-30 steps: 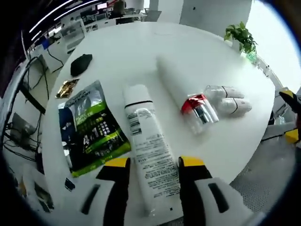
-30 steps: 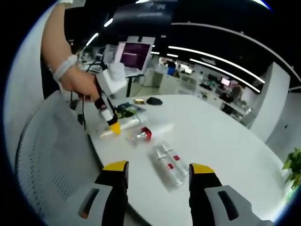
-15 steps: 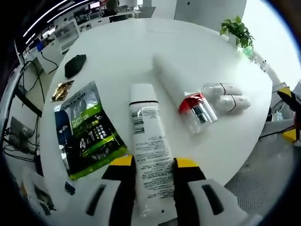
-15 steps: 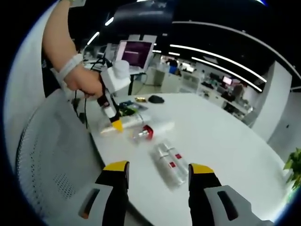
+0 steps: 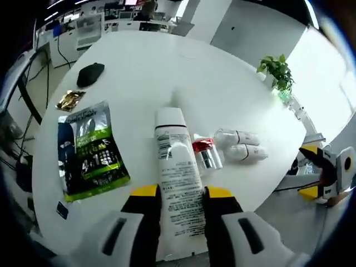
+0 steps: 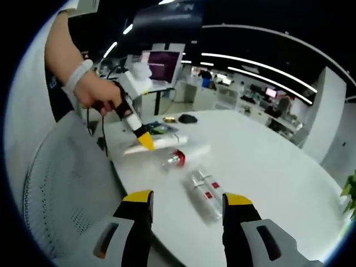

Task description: Arrange the skincare products in the storage area until every visible bottle or jar stands upright without overlapping.

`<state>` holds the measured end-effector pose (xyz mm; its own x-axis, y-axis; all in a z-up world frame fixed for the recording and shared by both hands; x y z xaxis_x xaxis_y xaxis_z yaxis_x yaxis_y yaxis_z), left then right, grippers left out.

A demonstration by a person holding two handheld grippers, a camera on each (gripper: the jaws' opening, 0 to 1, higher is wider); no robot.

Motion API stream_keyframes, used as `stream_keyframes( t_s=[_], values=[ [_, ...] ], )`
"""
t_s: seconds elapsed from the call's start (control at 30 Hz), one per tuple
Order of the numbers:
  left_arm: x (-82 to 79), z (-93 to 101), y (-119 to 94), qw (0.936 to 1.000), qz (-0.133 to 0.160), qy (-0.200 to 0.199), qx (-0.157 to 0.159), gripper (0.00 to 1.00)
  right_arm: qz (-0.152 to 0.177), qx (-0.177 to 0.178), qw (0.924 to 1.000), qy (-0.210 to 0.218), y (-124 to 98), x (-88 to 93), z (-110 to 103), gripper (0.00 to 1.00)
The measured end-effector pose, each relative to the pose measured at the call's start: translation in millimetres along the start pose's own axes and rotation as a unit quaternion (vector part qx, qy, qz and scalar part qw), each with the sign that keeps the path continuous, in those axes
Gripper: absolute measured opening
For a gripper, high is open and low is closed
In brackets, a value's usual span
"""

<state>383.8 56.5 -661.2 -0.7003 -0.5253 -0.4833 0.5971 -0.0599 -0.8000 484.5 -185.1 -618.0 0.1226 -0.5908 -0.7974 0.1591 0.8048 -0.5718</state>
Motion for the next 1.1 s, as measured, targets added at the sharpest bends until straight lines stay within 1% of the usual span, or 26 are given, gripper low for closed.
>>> stream_keyframes(
  t_s=[0.03, 0.07, 0.1, 0.17, 0.2, 0.27, 0.3, 0.33, 0.37, 0.43, 0.47, 0.53, 0.6, 0.7, 0.73, 0.8, 0.83, 0.9, 0.93, 0.97, 1.0, 1.03, 1.07, 1.1],
  values=[
    [-0.9, 1.3, -2.8, 0.9999, 0.006, -0.009, 0.004, 0.29, 0.0, 0.0, 1.0, 0.001, -0.1, -0.1, 0.0, 0.51],
    [-2.8, 5.3, -9.0, 0.9996, 0.021, -0.015, 0.014, 0.29, 0.003, 0.001, 1.0, 0.002, -0.9, -0.4, 0.8, 0.51],
    [-3.3, 7.7, -12.1, 0.9992, 0.027, -0.021, 0.021, 0.29, 0.006, 0.003, 1.0, 0.003, -1.5, -0.5, 1.6, 0.51],
    [-4.8, 14.4, -18.8, 0.997, 0.044, -0.045, 0.046, 0.29, 0.008, 0.007, 0.9999, 0.007, -2.4, -1.2, 3.8, 0.51],
    [-5.6, 16.9, -21.2, 0.9958, 0.053, -0.055, 0.052, 0.29, 0.008, 0.007, 0.9999, 0.01, -2.4, -1.3, 4.2, 0.51],
    [-6.9, 25.2, -27.6, 0.9914, 0.073, -0.081, 0.072, 0.29, 0.01, 0.007, 0.9999, 0.011, -2.4, -1.4, 4.4, 0.51],
    [-7.3, 31.3, -31.2, 0.9874, 0.085, -0.099, 0.089, 0.3, 0.008, 0.005, 0.9999, 0.012, -2.0, -0.7, 3.9, 0.51],
    [-7.1, 36.4, -34.1, 0.9849, 0.092, -0.108, 0.099, 0.3, 0.007, 0.003, 0.9999, 0.012, -1.8, -0.5, 3.5, 0.52],
    [-6.7, 40.0, -36.2, 0.984, 0.098, -0.107, 0.104, 0.3, 0.006, 0.003, 0.9999, 0.011, -1.7, -0.7, 3.3, 0.52],
    [-4.6, 51.1, -41.6, 0.9801, 0.105, -0.118, 0.12, 0.3, 0.005, -0.002, 0.9999, 0.01, -1.3, -0.9, 1.9, 0.52],
    [-3.0, 59.2, -43.4, 0.977, 0.11, -0.125, 0.133, 0.3, 0.003, -0.004, 1.0, 0.008, -0.9, -0.6, 1.1, 0.52],
    [0.8, 73.0, -45.1, 0.9732, 0.107, -0.128, 0.158, 0.3, 0.002, -0.006, 1.0, 0.007, -0.6, -0.5, 0.8, 0.52],
    [3.9, 81.9, -45.5, 0.9712, 0.108, -0.131, 0.167, 0.3, 0.004, -0.006, 1.0, 0.006, -0.6, -0.9, 0.7, 0.52],
    [11.5, 95.6, -46.6, 0.9627, 0.113, -0.152, 0.193, 0.3, 0.005, -0.003, 1.0, 0.005, -0.6, -1.0, 1.4, 0.52],
    [15.7, 99.2, -46.7, 0.959, 0.11, -0.163, 0.204, 0.3, 0.005, 0.0, 1.0, 0.004, -0.8, -1.0, 2.0, 0.52],
    [24.3, 104.0, -46.6, 0.9563, 0.103, -0.17, 0.215, 0.3, 0.005, 0.005, 1.0, 0.002, -1.3, -0.1, 3.1, 0.52],
    [28.3, 106.4, -46.6, 0.9537, 0.096, -0.178, 0.222, 0.3, 0.002, 0.006, 1.0, 0.002, -0.9, 0.5, 3.6, 0.53],
    [37.4, 112.7, -45.6, 0.9426, 0.079, -0.205, 0.252, 0.3, -0.004, 0.001, 1.0, 0.002, 0.0, 1.9, 2.5, 0.53],
    [42.7, 116.1, -46.0, 0.9319, 0.066, -0.224, 0.277, 0.3, -0.006, -0.003, 1.0, -0.004, 0.2, 2.0, 0.3, 0.53],
    [43.4, 117.2, -45.7, 0.9282, 0.066, -0.234, 0.282, 0.3, -0.005, -0.007, 0.9999, -0.015, 0.0, 1.7, -1.3, 0.55],
    [42.8, 117.0, -46.7, 0.9327, 0.066, -0.222, 0.277, 0.3, -0.004, -0.008, 0.9996, -0.025, -0.1, 2.0, -3.3, 0.56],
    [41.6, 118.1, -47.2, 0.9326, 0.068, -0.22, 0.278, 0.3, -0.006, -0.01, 0.9994, -0.034, 0.0, 2.7, -4.9, 0.57],
    [41.3, 119.4, -47.6, 0.9302, 0.065, -0.222, 0.285, 0.3, -0.006, -0.011, 0.9991, -0.04, -0.1, 2.7, -6.0, 0.59],
    [40.8, 121.8, -47.8, 0.9206, 0.062, -0.241, 0.301, 0.3, -0.006, -0.009, 0.9984, -0.056, -0.8, 2.0, -6.9, 0.6]
  ],
)
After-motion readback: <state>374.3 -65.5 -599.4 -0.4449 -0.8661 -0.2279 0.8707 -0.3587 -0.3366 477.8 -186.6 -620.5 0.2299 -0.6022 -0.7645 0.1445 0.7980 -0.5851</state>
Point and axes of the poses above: the point that each gripper's makers call its tool centre point, and the gripper's own axes: y roughly forward along the fingers, z roughly to its right, x roughly out of its underside, the point moved 7 cm from there along -y, roughly backward along the fingers, and after that the axes turned 5 degrees about -z, right-handed, at the moved point
